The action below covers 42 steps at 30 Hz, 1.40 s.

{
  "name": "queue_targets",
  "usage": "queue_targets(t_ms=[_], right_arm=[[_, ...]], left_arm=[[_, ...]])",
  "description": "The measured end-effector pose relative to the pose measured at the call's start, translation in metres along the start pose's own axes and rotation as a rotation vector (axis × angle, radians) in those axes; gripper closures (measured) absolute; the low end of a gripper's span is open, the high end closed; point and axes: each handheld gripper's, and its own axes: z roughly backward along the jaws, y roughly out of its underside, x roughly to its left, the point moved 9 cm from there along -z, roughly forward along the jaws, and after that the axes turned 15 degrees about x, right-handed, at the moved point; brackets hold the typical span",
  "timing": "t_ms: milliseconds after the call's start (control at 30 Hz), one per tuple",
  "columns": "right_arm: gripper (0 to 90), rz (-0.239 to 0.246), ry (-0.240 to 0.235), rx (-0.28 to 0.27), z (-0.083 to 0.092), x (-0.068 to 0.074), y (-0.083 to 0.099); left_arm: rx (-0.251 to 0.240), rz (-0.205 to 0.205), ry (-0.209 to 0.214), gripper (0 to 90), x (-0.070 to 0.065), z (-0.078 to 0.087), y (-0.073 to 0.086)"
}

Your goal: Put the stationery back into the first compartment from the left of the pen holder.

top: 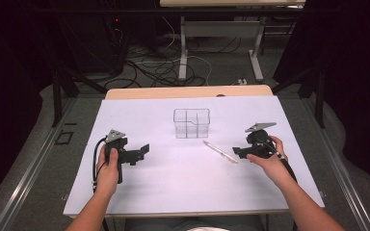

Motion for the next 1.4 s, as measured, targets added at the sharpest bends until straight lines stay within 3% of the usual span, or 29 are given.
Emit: queue_targets(t_ms=[167,233,433,500,533,633,667,767,900,933,967,1067,1100,1200,1233,1300,1400], right_arm=[[30.2,0.112,0.015,0.056,-0.007,0.009,-0.014],[30.3,0.121,0.016,0.085,-0.009,0.013,-0.017],[30.3,0.171,-0.01,0.098,-0.011,0.023,-0.034],[30.3,0.158,-0.023,0.119,-0.012,0.025,-0.037],[30.4,0.15,-0.014,0.107,-0.014,0.024,-0.041],[32.7,0.168,0.0,0.131,-0.014,0.024,-0.046],[33.8,0.153,-0.003,0.14,-0.015,0.026,-0.047],[37.7,0.164,-0.029,0.124,-0.019,0.031,-0.053],[42.2,0.199,-0.031,0.165,-0.022,0.035,-0.055],[43.5,0.202,-0.039,0.135,-0.025,0.038,-0.058],[45.4,0.222,-0.031,0.171,-0.026,0.04,-0.057],[47.6,0.245,-0.029,0.188,-0.026,0.041,-0.058],[49.0,0.243,-0.03,0.165,-0.028,0.043,-0.061],[52.1,0.251,-0.025,0.237,-0.028,0.044,-0.059],[52.6,0.256,-0.033,0.201,-0.031,0.046,-0.063],[54.0,0.236,-0.033,0.246,-0.03,0.047,-0.06],[54.7,0.261,-0.035,0.247,-0.033,0.049,-0.064]], left_arm=[[0.003,-0.005,0.006,1.7,-0.002,-0.001,0.0],[0.002,-0.008,0.007,1.8,-0.003,-0.001,0.0],[0.011,-0.004,0.005,1.8,0.0,0.0,0.003],[0.0,0.004,0.003,2.1,0.0,-0.001,0.002],[-0.001,0.006,0.002,2.1,0.001,0.0,0.002],[0.0,0.007,0.003,2.1,0.001,0.0,0.002],[-0.001,0.006,0.003,2.1,0.001,0.0,0.002],[0.004,0.003,0.004,2.1,0.0,-0.001,0.003],[0.012,-0.003,0.008,2.1,0.0,-0.002,0.002],[0.011,-0.002,0.008,2.1,0.0,-0.002,0.002],[0.005,-0.002,0.007,2.1,0.0,-0.003,0.001],[0.008,-0.004,0.007,2.1,0.0,-0.004,0.001],[0.005,-0.003,0.008,2.2,0.0,-0.004,0.0],[0.006,-0.003,0.009,2.1,-0.001,-0.005,-0.001],[0.008,-0.004,0.008,2.1,-0.001,-0.005,-0.001],[0.017,-0.009,0.01,2.2,-0.001,-0.005,0.0],[0.019,-0.009,0.01,2.2,-0.001,-0.005,0.001]])
